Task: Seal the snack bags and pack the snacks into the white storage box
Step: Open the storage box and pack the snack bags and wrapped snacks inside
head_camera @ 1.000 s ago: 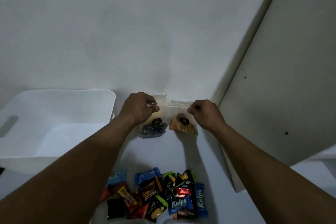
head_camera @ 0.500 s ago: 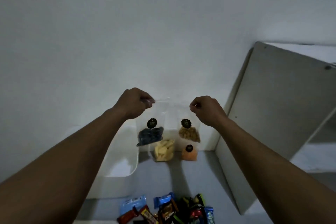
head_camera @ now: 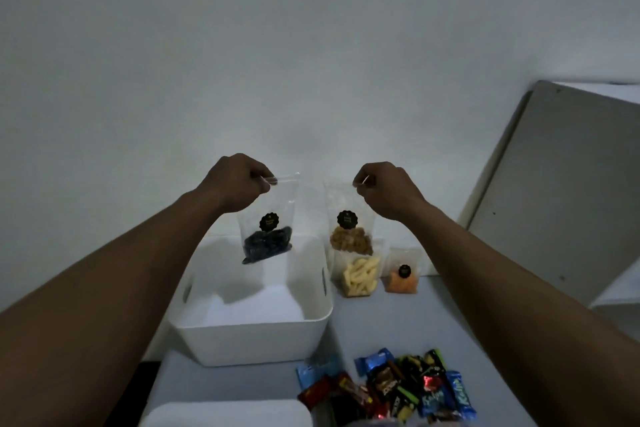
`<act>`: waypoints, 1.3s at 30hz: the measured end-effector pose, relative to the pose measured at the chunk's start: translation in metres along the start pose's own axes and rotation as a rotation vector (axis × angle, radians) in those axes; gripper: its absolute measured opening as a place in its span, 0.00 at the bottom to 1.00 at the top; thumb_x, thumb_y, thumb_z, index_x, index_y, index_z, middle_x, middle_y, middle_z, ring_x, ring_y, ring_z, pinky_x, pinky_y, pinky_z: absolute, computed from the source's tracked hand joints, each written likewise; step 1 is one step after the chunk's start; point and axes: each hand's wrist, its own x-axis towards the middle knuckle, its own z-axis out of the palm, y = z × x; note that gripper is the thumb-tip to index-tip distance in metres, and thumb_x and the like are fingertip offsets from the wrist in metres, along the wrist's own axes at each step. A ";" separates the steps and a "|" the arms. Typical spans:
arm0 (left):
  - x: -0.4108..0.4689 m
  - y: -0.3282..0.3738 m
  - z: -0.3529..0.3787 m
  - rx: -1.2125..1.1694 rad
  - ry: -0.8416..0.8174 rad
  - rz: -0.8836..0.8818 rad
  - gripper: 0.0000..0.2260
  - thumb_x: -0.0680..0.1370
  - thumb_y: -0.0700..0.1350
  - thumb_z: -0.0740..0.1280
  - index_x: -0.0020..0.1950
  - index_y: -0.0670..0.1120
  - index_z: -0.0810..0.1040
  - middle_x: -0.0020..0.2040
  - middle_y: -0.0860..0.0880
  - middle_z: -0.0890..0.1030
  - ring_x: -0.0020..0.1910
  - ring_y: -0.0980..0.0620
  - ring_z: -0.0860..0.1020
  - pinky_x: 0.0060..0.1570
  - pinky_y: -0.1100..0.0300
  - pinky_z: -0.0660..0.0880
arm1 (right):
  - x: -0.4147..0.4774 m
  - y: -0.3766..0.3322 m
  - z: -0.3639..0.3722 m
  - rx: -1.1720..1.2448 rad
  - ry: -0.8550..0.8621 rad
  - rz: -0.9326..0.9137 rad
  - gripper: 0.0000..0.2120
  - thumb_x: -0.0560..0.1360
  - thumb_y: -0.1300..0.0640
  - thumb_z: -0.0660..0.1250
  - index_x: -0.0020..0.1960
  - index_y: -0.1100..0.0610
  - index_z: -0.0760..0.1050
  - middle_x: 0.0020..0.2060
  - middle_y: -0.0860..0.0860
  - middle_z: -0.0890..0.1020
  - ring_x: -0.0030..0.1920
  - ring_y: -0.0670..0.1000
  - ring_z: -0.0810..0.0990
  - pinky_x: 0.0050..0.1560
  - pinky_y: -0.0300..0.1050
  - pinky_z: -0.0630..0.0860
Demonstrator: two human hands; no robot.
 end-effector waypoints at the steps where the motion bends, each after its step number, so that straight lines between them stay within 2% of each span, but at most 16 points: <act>1: -0.001 -0.009 -0.001 -0.005 -0.010 -0.007 0.07 0.75 0.44 0.71 0.50 0.53 0.86 0.49 0.52 0.86 0.51 0.52 0.80 0.55 0.58 0.75 | 0.000 -0.007 0.010 -0.001 -0.003 -0.002 0.07 0.75 0.60 0.65 0.44 0.50 0.80 0.37 0.43 0.80 0.41 0.50 0.81 0.43 0.44 0.78; 4: -0.002 -0.037 0.000 0.000 -0.030 -0.025 0.05 0.74 0.47 0.72 0.48 0.53 0.86 0.48 0.53 0.86 0.51 0.53 0.81 0.56 0.57 0.76 | 0.001 -0.022 0.042 0.007 -0.028 -0.002 0.08 0.74 0.60 0.65 0.43 0.49 0.79 0.37 0.43 0.80 0.41 0.50 0.81 0.44 0.45 0.79; 10: -0.003 -0.092 0.015 0.008 -0.049 -0.072 0.04 0.74 0.49 0.73 0.47 0.53 0.86 0.46 0.53 0.86 0.49 0.53 0.82 0.54 0.55 0.78 | 0.011 -0.033 0.112 -0.036 -0.123 -0.004 0.08 0.75 0.61 0.64 0.48 0.54 0.81 0.42 0.46 0.81 0.46 0.51 0.80 0.47 0.45 0.79; 14: -0.004 -0.121 0.036 -0.024 -0.067 -0.078 0.04 0.74 0.49 0.74 0.47 0.54 0.86 0.46 0.55 0.86 0.49 0.56 0.81 0.51 0.61 0.75 | 0.024 -0.024 0.158 -0.120 -0.233 -0.019 0.08 0.75 0.61 0.65 0.48 0.53 0.82 0.47 0.49 0.85 0.48 0.52 0.82 0.46 0.44 0.77; 18: -0.006 -0.142 0.063 -0.016 -0.118 -0.079 0.04 0.74 0.48 0.74 0.47 0.54 0.86 0.47 0.55 0.85 0.47 0.57 0.80 0.48 0.64 0.71 | 0.033 -0.011 0.195 -0.191 -0.314 -0.011 0.08 0.75 0.60 0.67 0.47 0.50 0.82 0.47 0.50 0.85 0.48 0.53 0.83 0.51 0.48 0.80; 21: -0.008 -0.153 0.078 -0.023 -0.136 -0.093 0.04 0.74 0.49 0.74 0.47 0.54 0.86 0.47 0.55 0.85 0.49 0.57 0.81 0.48 0.65 0.71 | 0.035 -0.001 0.217 -0.248 -0.345 -0.007 0.07 0.74 0.59 0.67 0.48 0.49 0.82 0.48 0.52 0.84 0.49 0.55 0.82 0.47 0.45 0.78; 25: -0.012 -0.160 0.090 -0.067 -0.154 -0.114 0.04 0.74 0.48 0.74 0.47 0.54 0.86 0.46 0.56 0.86 0.49 0.58 0.81 0.49 0.65 0.72 | 0.035 0.009 0.237 -0.369 -0.345 -0.029 0.09 0.75 0.59 0.65 0.53 0.52 0.81 0.49 0.54 0.83 0.49 0.58 0.81 0.45 0.45 0.75; 31: -0.015 -0.161 0.104 -0.082 -0.176 -0.116 0.05 0.74 0.47 0.74 0.48 0.52 0.87 0.47 0.56 0.86 0.49 0.59 0.82 0.51 0.64 0.74 | 0.034 0.021 0.257 -0.538 -0.317 -0.102 0.11 0.74 0.62 0.65 0.54 0.54 0.79 0.49 0.55 0.82 0.50 0.58 0.81 0.46 0.47 0.76; 35: -0.014 -0.161 0.114 -0.098 -0.191 -0.121 0.04 0.74 0.47 0.74 0.46 0.54 0.86 0.46 0.57 0.86 0.49 0.59 0.82 0.55 0.60 0.77 | 0.035 0.023 0.260 -0.657 -0.299 -0.157 0.12 0.74 0.64 0.65 0.55 0.56 0.78 0.49 0.56 0.81 0.49 0.59 0.81 0.42 0.46 0.72; 39: -0.014 -0.162 0.120 -0.112 -0.202 -0.121 0.04 0.74 0.46 0.74 0.46 0.53 0.86 0.46 0.57 0.85 0.49 0.59 0.81 0.54 0.62 0.76 | 0.036 0.023 0.257 -0.720 -0.302 -0.179 0.12 0.75 0.66 0.64 0.56 0.56 0.77 0.49 0.56 0.82 0.50 0.58 0.82 0.41 0.45 0.70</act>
